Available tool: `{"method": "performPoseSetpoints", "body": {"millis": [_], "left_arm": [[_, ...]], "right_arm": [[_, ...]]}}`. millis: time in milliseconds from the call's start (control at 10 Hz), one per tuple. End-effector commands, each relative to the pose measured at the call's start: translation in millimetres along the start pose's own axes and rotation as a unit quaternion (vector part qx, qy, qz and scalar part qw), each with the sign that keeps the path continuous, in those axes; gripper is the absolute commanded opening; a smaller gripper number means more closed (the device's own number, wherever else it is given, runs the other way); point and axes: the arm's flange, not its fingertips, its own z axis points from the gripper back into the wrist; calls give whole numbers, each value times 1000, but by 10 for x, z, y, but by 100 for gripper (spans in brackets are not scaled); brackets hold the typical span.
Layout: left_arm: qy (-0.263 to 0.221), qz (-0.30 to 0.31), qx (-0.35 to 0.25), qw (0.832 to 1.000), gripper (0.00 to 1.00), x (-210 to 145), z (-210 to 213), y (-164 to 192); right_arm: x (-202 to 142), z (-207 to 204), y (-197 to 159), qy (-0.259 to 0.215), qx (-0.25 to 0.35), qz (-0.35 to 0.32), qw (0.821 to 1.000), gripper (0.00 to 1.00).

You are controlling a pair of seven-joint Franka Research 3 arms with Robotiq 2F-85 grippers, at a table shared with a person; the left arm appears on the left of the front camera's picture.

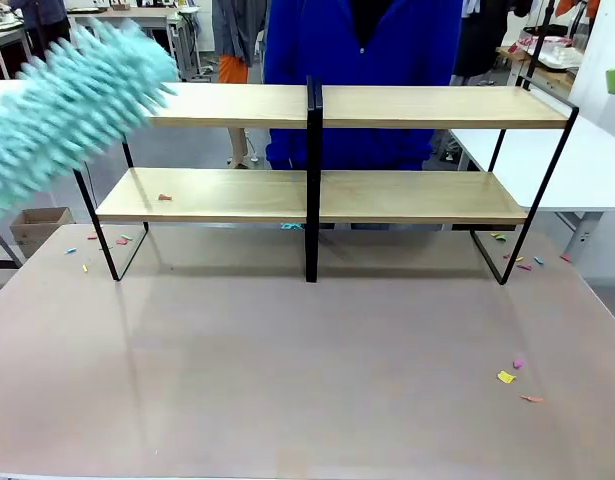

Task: Clean the shelves.
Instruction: Clean another randomly selected level of the Shelf with the Duster.

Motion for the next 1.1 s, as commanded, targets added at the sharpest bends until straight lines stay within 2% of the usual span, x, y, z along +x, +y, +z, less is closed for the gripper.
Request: {"method": "performPoseSetpoints", "body": {"millis": [0,100,200,300,400,500,1000], "left_arm": [[-69,-47,-25,996,12,-339,707,-278],[-91,-74,-20,993,12,-474,894,-438],[-141,-82,-9,987,12,-549,1098,-532],[-189,-113,-26,975,12,-639,1296,-515],[-306,-130,-43,942,12,-749,1401,-466],[-150,-81,-12,985,12,-712,477,-51],[-150,-81,-12,985,12,-712,477,-51]], "right_arm": [[-1,-1,0,-1,2,0,1000,100],[-1,-1,0,-1,2,0,1000,100],[-1,-1,0,-1,2,0,1000,100],[-1,-1,0,-1,2,0,1000,100],[-1,-1,0,-1,2,0,1000,100],[-1,-1,0,-1,2,0,1000,100],[-1,-1,0,-1,2,0,1000,100]]}}
